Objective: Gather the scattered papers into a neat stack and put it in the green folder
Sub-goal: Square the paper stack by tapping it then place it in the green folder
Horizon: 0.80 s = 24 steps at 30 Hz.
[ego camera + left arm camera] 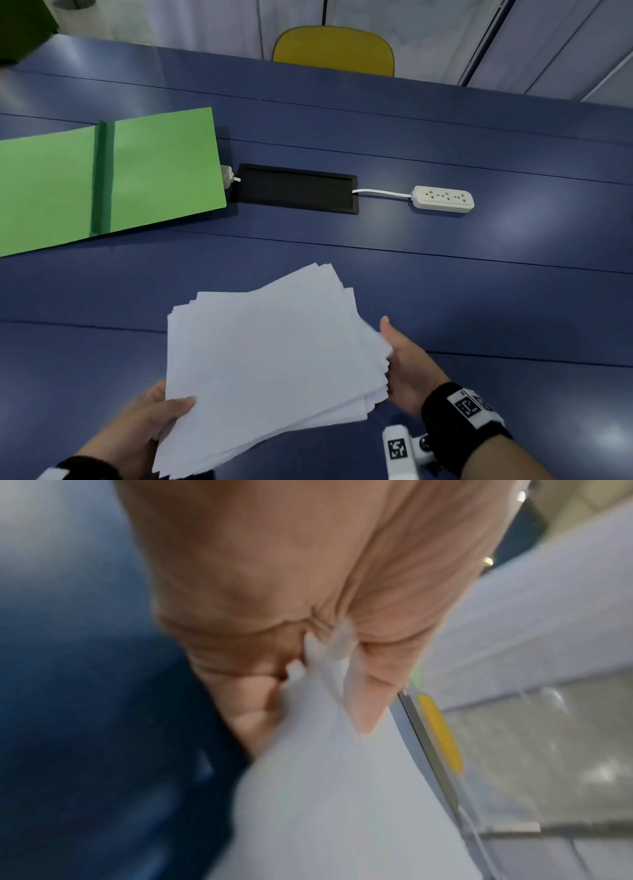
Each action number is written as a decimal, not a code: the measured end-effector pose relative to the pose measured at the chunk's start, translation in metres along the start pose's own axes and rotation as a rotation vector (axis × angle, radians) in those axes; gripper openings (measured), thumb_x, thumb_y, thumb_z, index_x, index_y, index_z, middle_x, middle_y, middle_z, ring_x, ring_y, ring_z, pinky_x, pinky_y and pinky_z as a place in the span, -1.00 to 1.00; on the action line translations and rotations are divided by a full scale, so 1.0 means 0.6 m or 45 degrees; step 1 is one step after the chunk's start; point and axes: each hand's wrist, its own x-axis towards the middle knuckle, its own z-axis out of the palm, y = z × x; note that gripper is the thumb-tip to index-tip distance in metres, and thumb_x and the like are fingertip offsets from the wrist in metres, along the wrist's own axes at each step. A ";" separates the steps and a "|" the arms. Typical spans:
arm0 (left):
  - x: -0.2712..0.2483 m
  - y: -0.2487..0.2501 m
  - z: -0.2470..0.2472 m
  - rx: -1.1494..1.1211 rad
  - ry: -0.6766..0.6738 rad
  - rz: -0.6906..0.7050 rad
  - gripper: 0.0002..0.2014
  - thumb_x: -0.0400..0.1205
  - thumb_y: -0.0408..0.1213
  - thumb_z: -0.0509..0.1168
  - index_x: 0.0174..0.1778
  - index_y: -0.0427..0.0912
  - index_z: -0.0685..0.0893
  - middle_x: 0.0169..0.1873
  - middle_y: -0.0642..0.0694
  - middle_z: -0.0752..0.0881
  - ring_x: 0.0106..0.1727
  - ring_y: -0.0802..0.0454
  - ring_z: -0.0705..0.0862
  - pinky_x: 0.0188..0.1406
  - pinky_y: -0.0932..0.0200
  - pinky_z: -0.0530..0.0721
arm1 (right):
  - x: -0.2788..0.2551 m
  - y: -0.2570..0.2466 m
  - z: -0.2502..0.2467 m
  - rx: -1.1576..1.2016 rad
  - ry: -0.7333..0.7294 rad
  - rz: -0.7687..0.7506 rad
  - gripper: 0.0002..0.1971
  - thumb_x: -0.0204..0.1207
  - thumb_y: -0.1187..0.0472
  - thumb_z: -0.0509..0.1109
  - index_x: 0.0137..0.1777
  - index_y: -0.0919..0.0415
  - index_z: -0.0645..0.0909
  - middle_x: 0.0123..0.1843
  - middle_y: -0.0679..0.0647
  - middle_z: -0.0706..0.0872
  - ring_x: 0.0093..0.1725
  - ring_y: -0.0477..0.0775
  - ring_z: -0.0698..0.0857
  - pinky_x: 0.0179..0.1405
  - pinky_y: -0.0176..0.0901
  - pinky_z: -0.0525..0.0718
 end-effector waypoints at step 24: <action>0.032 0.148 0.096 0.103 0.344 0.910 -0.68 0.57 -0.63 0.30 0.00 -0.12 0.76 -0.01 -0.22 0.81 -0.06 -0.09 0.77 0.04 -0.03 0.69 | -0.023 -0.117 0.068 -0.355 0.182 -0.848 -0.73 0.63 0.52 0.34 0.16 0.20 0.74 0.04 0.04 0.90 0.00 0.01 0.87 -0.05 -0.22 0.82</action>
